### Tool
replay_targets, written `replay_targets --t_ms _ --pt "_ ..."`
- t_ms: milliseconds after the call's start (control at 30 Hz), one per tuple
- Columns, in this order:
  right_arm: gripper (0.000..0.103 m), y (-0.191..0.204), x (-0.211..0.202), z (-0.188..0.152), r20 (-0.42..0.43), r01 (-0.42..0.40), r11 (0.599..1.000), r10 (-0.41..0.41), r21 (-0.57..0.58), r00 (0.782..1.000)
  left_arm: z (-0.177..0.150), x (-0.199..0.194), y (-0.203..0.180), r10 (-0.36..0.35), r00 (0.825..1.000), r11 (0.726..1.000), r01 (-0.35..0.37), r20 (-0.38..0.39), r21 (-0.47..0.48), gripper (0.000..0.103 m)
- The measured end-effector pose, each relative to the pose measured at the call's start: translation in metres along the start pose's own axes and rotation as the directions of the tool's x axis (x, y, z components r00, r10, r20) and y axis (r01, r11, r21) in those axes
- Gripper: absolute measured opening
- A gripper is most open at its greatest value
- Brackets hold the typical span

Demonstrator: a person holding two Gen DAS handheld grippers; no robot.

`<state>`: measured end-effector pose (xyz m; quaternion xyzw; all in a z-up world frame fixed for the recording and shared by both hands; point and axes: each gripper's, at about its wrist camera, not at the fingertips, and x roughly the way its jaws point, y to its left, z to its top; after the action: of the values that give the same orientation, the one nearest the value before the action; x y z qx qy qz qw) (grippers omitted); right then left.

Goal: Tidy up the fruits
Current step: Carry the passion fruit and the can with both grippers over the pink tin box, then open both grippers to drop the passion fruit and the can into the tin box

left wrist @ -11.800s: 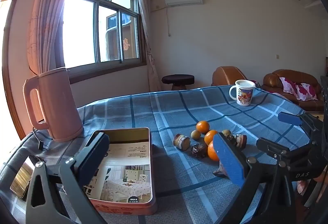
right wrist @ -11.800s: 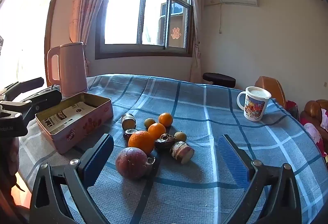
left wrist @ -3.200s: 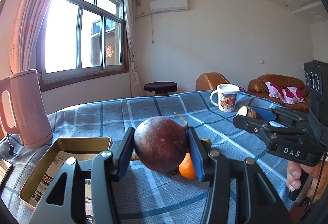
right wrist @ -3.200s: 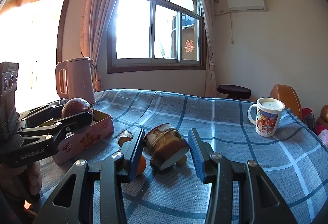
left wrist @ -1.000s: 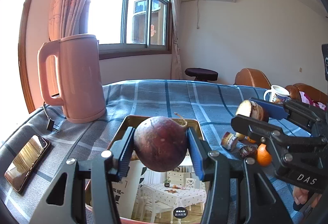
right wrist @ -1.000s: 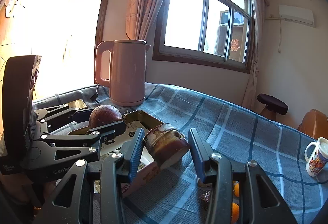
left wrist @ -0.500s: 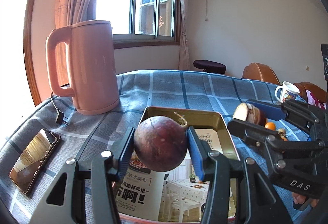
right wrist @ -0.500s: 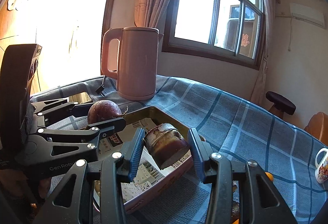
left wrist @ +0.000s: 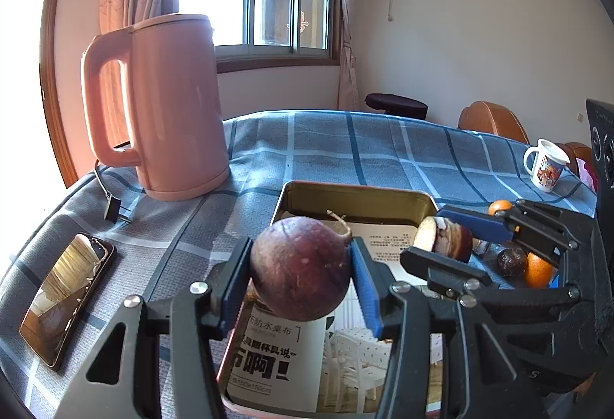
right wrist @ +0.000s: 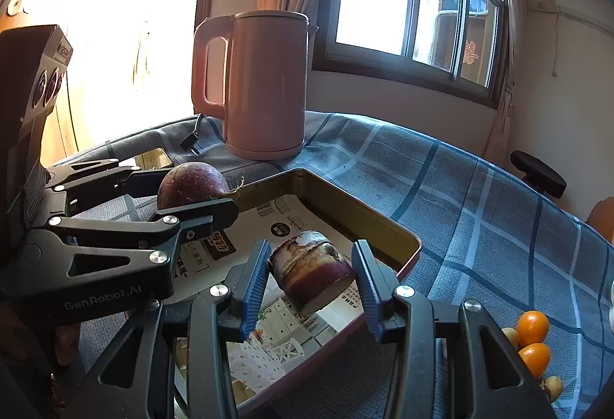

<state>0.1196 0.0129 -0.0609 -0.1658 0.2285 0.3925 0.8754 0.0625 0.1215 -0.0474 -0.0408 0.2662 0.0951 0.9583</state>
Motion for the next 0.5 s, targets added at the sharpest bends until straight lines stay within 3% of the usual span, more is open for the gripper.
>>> replay_targets --t_ms 500 --pt "0.046 -0.008 0.012 -0.001 -0.061 -0.039 0.999 0.041 0.034 0.997 0.001 0.007 -0.006 0.040 0.999 0.998 -0.039 -0.029 0.044 0.053"
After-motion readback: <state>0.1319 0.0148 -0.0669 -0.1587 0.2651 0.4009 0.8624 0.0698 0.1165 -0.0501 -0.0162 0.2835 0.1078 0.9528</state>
